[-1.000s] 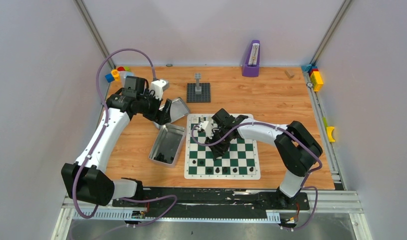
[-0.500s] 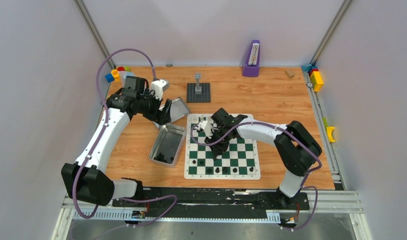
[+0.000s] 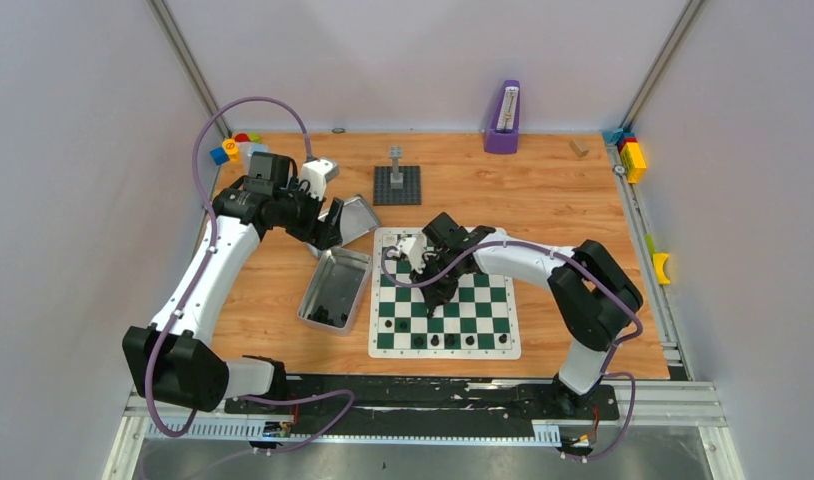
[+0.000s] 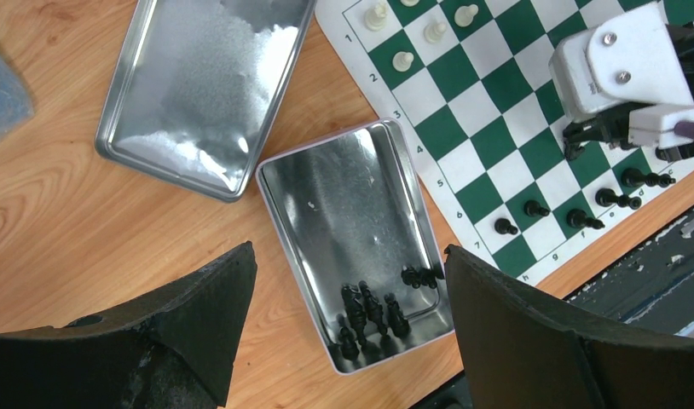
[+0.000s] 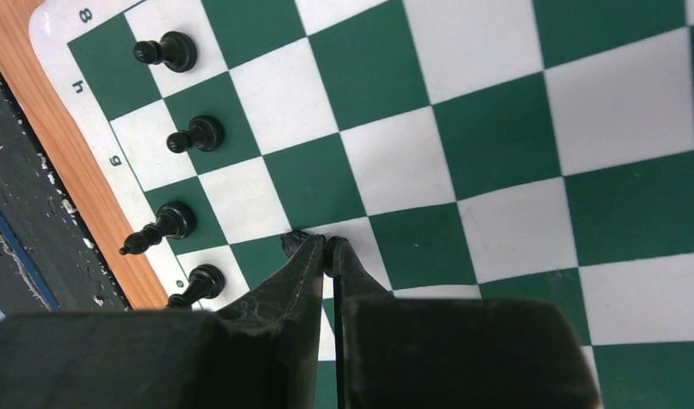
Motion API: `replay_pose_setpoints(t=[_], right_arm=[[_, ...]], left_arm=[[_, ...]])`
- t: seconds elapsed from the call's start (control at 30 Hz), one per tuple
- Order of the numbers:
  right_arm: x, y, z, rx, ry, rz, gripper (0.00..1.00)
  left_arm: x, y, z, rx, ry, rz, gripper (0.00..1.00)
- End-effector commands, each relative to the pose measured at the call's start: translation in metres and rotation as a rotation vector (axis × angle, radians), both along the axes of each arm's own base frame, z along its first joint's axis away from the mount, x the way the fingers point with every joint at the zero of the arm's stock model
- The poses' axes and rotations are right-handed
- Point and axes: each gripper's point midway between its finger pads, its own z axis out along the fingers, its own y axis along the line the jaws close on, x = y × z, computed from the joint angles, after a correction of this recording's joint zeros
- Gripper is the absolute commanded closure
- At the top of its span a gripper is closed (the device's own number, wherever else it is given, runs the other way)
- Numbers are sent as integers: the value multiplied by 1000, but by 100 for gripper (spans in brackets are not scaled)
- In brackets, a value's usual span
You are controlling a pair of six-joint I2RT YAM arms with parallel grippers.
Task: Set up the chess pieces on the board
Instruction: Pick up the chess piece from the chessboard, then place the chess piece on the chessboard.
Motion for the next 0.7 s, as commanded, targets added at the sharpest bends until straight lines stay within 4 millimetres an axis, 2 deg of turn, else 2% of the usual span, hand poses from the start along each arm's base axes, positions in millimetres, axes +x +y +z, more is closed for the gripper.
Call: replay_pose_setpoints(t=[0.0,0.2,0.33,0.5,0.67], right_arm=[[25,2,31,57,-68,-48,100],[24,-8,37,60,-71,-76,100],[33,-16,41,70,-55,-150,100],[61,-29,59,132,-8,-307,100],[85,-43,76,226,49,-433,100]], left_arm=[[7,0,6,-5,-45,-21,11],[10,-3,3,-12,-33,-22,11],[11,-8,2,-39,-22,-29,11],[12,-32,-5,-169,25,-73,11],[20,-75,-9,-429,119,-143,18]])
